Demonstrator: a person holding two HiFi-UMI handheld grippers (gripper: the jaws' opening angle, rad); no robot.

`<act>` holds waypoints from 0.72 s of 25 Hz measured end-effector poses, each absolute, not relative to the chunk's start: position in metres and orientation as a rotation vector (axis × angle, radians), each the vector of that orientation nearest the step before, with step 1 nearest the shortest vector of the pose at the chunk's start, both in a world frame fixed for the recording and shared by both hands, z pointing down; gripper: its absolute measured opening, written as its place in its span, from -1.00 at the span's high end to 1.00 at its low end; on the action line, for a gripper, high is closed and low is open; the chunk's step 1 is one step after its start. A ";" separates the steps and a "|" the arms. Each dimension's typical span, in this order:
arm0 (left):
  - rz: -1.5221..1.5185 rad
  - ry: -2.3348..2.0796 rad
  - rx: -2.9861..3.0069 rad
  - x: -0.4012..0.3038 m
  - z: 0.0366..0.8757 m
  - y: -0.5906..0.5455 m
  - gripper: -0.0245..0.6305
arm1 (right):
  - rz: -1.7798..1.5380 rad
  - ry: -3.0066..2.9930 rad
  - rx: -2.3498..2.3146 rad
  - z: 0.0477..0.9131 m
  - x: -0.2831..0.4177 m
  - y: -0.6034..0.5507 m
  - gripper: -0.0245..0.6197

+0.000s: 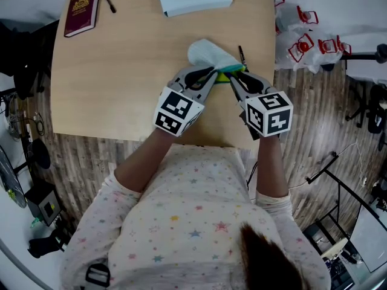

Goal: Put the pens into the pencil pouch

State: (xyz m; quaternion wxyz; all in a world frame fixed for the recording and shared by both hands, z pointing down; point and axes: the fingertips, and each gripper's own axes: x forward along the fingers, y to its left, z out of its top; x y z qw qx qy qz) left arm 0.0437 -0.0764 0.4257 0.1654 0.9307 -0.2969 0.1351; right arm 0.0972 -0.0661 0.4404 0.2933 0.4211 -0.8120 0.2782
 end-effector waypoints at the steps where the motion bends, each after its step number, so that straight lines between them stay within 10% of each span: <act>1: 0.388 -0.848 2.651 0.043 0.426 -0.076 0.82 | 0.739 -2.168 1.126 0.438 0.098 -0.066 0.69; 18: 0.410 -0.896 2.649 0.035 0.423 -0.078 0.83 | 0.677 -2.233 1.303 0.400 0.124 -0.073 0.92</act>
